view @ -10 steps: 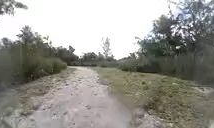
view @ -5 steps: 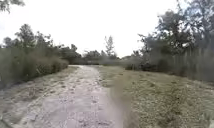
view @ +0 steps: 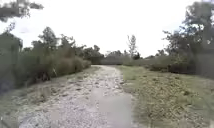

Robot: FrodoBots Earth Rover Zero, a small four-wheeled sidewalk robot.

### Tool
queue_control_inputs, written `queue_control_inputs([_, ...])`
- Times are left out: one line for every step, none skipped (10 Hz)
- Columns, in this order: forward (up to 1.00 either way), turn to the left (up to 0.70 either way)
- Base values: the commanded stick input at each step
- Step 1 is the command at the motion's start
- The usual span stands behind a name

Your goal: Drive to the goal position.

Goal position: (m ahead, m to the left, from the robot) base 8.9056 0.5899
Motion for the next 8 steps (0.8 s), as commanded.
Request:
queue_control_inputs([0.70,0.00])
queue_control_inputs([0.70,0.00])
queue_control_inputs([0.70,0.00])
queue_control_inputs([0.70,0.00])
queue_control_inputs([0.70,0.00])
queue_control_inputs([0.70,0.00])
queue_control_inputs([0.70,0.00])
queue_control_inputs([0.70,0.00])
